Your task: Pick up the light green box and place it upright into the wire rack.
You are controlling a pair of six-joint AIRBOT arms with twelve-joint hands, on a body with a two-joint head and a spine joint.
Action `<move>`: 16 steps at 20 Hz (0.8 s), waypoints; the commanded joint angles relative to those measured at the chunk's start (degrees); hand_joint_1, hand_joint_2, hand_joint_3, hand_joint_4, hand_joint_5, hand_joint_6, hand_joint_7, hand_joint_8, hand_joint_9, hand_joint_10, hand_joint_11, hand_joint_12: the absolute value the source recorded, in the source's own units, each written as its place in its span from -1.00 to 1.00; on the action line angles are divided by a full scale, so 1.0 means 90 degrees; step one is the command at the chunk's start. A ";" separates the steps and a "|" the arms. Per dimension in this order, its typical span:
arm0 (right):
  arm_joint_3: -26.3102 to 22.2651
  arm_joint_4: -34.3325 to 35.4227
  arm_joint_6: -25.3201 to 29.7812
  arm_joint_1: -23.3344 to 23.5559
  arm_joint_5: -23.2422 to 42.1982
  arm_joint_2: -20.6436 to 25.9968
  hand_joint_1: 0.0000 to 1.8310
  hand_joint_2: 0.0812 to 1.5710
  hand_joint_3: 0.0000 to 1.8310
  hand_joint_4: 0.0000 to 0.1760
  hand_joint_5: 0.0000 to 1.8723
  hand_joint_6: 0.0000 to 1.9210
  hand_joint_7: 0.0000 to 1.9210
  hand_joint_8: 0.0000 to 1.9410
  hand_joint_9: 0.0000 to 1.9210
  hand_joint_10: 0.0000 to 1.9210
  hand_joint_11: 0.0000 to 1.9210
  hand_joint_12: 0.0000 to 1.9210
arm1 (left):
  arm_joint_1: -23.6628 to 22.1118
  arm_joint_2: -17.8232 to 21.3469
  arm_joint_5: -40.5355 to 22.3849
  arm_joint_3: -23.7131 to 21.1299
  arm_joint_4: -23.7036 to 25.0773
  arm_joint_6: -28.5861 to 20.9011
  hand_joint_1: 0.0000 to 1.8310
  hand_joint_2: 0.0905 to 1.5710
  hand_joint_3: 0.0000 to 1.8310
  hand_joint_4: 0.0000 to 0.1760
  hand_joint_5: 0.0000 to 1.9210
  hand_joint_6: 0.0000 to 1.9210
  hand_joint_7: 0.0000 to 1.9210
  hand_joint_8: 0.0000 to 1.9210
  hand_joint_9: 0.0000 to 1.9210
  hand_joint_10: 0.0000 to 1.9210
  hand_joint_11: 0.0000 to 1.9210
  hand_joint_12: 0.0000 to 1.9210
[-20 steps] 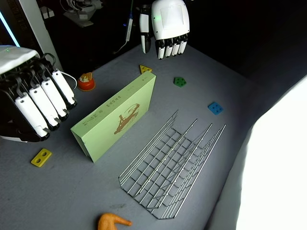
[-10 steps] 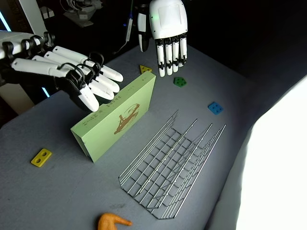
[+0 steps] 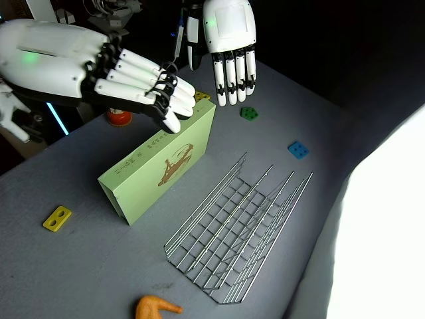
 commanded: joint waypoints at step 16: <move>0.1051 0.0754 -0.0305 -0.0447 0.0791 -0.1283 -0.08 0.20 -1.00 -1.00 -1.00 -1.00 -1.00 -1.00 -1.00 -1.00 -1.00 -1.00 | 0.0022 0.0064 -0.0390 -0.0040 0.0144 0.0043 -0.55 0.56 -1.00 -1.00 -0.79 -1.00 -0.79 -1.00 -0.79 -1.00 -1.00 -0.24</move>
